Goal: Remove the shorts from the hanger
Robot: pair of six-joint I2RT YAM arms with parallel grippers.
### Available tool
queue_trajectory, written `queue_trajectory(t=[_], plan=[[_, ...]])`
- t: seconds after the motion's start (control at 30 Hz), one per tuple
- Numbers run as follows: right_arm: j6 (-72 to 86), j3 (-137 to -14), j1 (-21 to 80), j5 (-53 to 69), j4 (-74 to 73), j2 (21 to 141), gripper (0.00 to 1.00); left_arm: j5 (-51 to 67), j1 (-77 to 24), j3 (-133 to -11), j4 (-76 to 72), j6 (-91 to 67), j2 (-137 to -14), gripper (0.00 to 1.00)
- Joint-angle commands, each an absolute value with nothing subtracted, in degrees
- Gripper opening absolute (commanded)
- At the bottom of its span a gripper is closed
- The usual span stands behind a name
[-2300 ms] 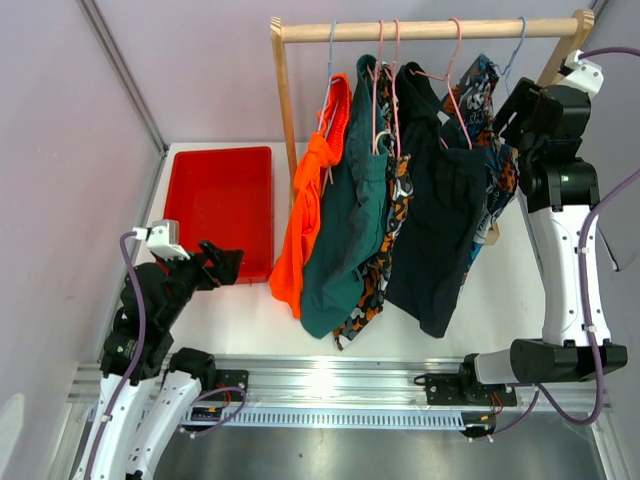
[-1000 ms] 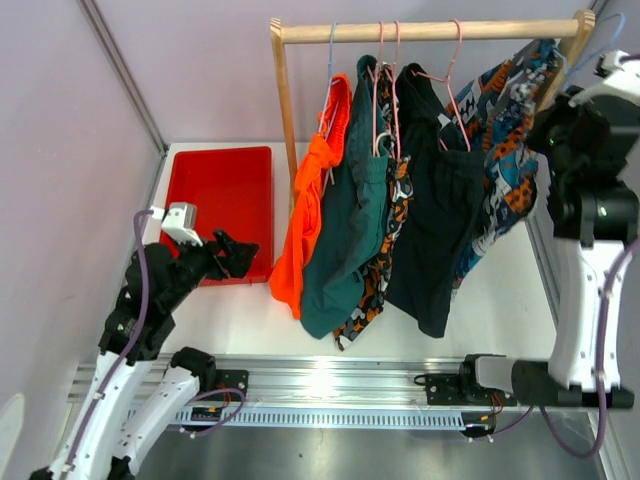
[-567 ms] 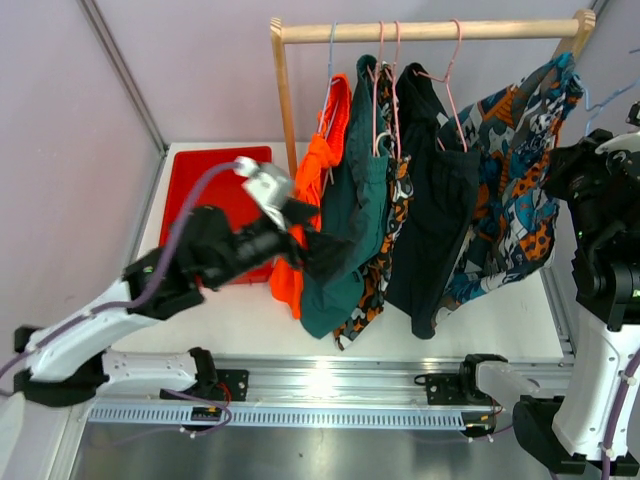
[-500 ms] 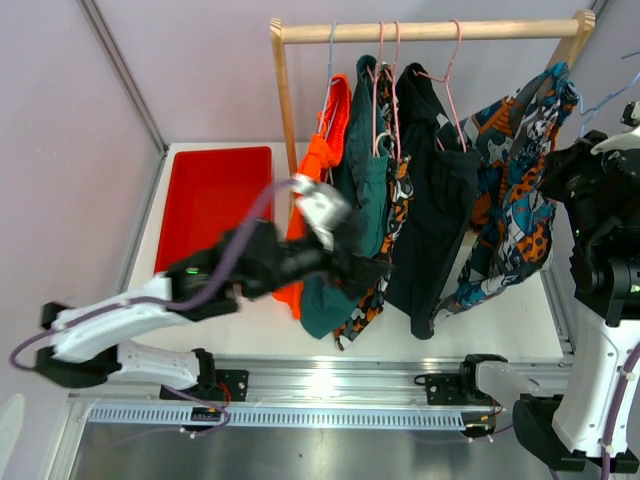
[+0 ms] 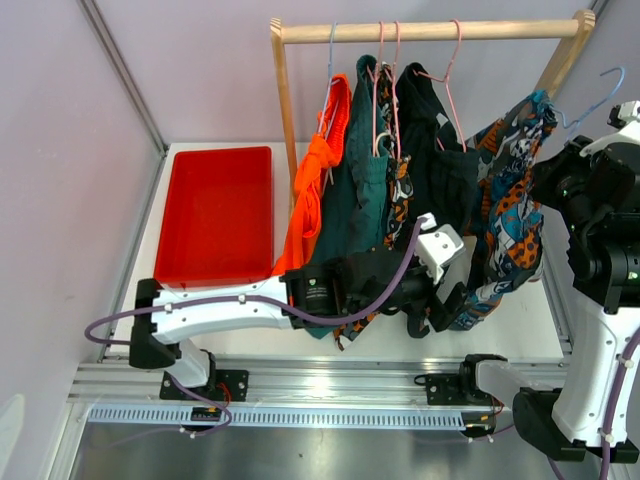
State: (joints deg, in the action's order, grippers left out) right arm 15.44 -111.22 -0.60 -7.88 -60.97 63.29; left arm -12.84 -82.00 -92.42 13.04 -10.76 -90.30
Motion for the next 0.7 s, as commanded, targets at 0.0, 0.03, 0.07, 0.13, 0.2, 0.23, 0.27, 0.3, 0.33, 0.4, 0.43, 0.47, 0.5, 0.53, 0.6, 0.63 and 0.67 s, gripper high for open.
queue_trajectory(t=[0.0, 0.03, 0.07, 0.13, 0.2, 0.23, 0.27, 0.3, 0.33, 0.4, 0.43, 0.47, 0.5, 0.53, 0.6, 0.63, 0.67], plan=[[17.22, -110.92, -0.62, -6.06, -59.24, 61.0, 0.0, -11.25, -82.35, -98.34, 6.77, -9.4, -92.19, 0.99], [17.23, -110.31, -0.53, -5.8, -59.24, 60.82, 0.0, -11.08, -82.35, -98.7, 6.51, -9.32, -93.68, 0.99], [17.23, -110.13, -0.53, -5.71, -59.15, 60.82, 0.0, -10.73, -82.35, -99.05, 6.33, -9.32, -94.3, 0.99], [16.79, -110.3, -0.53, -5.8, -59.41, 60.82, 0.0, -9.67, -82.35, -100.72, 5.98, -9.4, -96.4, 0.99], [16.61, -110.65, -0.53, -5.8, -59.85, 61.0, 0.0, -9.32, -82.35, -101.77, 5.54, -9.49, -97.73, 0.99], [16.52, -111.0, -0.53, -5.89, -59.94, 61.17, 0.0, -8.79, -82.35, -101.69, 5.28, -9.49, -98.17, 0.99], [16.61, -111.35, -0.53, -5.54, -60.12, 61.17, 0.0, -8.35, -82.35, -102.3, 4.66, -9.58, -99.22, 0.99], [16.44, -111.36, -0.53, -5.45, -59.94, 61.17, 0.0, -7.91, -82.35, -102.48, 4.48, -9.75, -99.66, 0.99], [16.17, -111.36, -0.53, -5.45, -59.94, 61.43, 0.0, -6.78, -82.35, -102.83, 4.4, -10.19, -100.02, 0.99], [16.17, -111.53, -0.53, -5.54, -60.03, 61.7, 0.0, -5.54, -82.35, -102.92, 3.87, -10.89, -100.89, 0.99], [16.08, -111.71, -0.53, -5.54, -60.12, 61.7, 0.0, -5.45, -82.35, -102.92, 3.61, -11.07, -100.99, 0.99], [16.08, -111.8, -0.53, -5.62, -60.12, 61.7, 0.0, -5.36, -82.35, -102.57, 3.08, -11.25, -101.07, 0.99], [16.17, -111.8, -0.53, -5.54, -60.03, 61.7, 0.0, -5.36, -82.35, -102.22, 2.64, -11.25, -101.34, 0.99], [16.52, -111.97, -0.53, -5.36, -60.12, 61.79, 0.0, -5.36, -82.35, -101.87, 2.2, -11.16, -101.51, 0.99], [16.79, -112.5, -0.53, -4.66, -60.55, 61.87, 0.0, -5.45, -82.35, -100.9, 0.36, -11.16, -101.95, 0.99], [16.87, -112.59, -0.53, -4.14, -60.73, 61.87, 0.0, -5.45, -82.35, -100.55, 0.09, -10.99, -102.13, 0.98], [16.87, -112.67, -0.53, -3.96, -60.91, 61.96, 0.0, -5.54, -82.35, -100.2, -1.91, -10.9, -102.3, 0.98]])
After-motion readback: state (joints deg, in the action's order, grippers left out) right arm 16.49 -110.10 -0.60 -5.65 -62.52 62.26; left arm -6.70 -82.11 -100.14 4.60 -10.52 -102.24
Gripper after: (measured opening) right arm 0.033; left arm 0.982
